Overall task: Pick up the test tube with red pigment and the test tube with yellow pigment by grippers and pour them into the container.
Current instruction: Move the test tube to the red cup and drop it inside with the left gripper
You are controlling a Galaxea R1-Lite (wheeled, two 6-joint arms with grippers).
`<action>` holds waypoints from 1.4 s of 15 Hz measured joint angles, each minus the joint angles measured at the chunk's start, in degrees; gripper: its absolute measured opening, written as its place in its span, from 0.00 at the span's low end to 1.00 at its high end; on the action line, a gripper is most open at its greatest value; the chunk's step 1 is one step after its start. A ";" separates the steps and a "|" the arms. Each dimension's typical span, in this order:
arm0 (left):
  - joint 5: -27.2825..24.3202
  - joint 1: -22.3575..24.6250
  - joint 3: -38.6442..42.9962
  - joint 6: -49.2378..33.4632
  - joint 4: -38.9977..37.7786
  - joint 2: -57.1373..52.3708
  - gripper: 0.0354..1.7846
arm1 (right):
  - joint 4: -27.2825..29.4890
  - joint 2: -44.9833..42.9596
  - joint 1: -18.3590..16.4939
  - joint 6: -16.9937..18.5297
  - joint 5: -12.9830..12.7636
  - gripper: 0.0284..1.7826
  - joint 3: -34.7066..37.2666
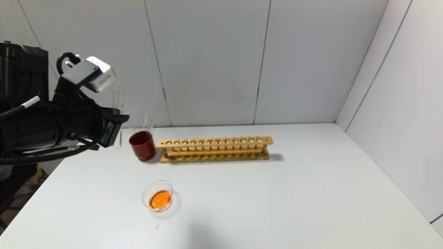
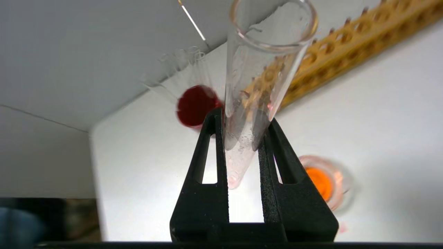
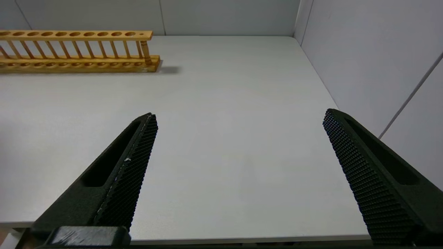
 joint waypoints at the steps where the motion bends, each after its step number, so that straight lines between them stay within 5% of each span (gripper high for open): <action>1: -2.41 2.95 0.91 -3.50 -2.54 0.66 0.15 | 0.02 0.00 0.00 0.00 0.00 0.98 0.00; 4: -6.23 12.20 4.06 -9.96 -15.79 6.19 0.15 | 0.00 0.00 -0.02 0.00 0.02 0.98 0.00; 7: -7.13 15.70 5.38 -19.40 -30.98 14.03 0.15 | 0.00 0.00 0.02 0.00 0.00 0.98 0.00; 12: -7.28 15.70 5.46 -28.60 -43.28 24.81 0.15 | 0.00 0.00 -0.02 0.00 0.02 0.98 0.00; 21: -6.74 15.75 5.77 -30.09 -54.25 36.38 0.15 | 0.00 0.00 0.00 0.00 0.02 0.98 0.00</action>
